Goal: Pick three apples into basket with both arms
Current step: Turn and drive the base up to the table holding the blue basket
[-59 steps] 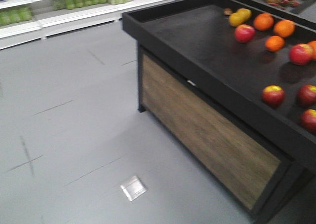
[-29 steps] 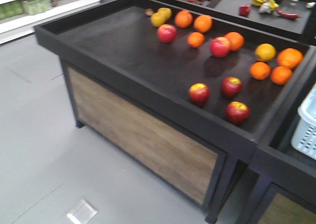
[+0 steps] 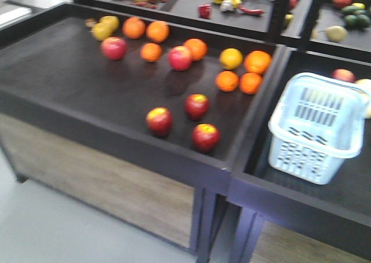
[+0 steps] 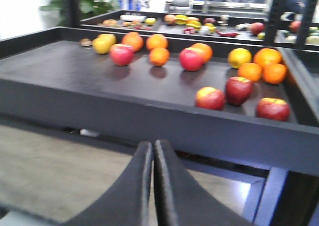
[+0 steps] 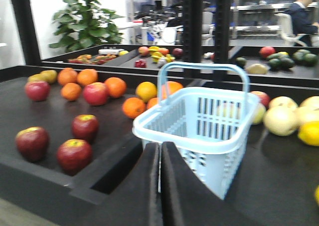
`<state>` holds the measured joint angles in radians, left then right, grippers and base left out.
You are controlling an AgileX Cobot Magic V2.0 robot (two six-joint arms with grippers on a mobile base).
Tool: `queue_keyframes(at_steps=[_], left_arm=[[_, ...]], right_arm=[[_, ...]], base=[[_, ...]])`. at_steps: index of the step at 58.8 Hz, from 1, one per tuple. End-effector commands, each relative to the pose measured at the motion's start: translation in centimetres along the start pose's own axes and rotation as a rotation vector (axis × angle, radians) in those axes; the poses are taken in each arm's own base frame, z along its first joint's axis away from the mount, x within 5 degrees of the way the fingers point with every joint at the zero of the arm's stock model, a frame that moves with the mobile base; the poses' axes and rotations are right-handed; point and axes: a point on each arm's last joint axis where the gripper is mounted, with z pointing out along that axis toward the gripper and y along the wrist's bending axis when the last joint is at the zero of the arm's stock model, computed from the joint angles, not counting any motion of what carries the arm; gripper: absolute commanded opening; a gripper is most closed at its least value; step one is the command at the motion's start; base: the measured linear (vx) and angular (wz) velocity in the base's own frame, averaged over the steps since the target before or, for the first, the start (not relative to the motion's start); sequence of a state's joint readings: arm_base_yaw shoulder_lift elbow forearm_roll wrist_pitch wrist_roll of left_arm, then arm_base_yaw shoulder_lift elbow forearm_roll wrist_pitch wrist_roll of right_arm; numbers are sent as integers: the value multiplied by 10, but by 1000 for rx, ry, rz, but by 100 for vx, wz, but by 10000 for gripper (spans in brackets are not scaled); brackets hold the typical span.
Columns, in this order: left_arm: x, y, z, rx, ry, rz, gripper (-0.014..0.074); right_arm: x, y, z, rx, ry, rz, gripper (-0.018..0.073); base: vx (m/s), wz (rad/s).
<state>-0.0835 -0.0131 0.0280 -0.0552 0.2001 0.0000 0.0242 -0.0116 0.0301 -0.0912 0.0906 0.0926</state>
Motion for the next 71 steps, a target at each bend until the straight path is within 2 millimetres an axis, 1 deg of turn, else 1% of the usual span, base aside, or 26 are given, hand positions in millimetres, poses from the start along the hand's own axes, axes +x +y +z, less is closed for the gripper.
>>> queue_keyframes(at_steps=[1,43,71], left_arm=[[-15,0,-3,0,-109,-2,-6],[-15,0,-3,0,-109,-2,-6],[-15,0,-3,0,-109,-2,-6]], right_arm=[[-3,0,-1,-2,-74,-12,-8],[-3,0,-1,-2,-74,-12,-8],[-3,0,-1,-2,-74,-12,-8]], base=[[12,-46],[10,-38],[8,-21]])
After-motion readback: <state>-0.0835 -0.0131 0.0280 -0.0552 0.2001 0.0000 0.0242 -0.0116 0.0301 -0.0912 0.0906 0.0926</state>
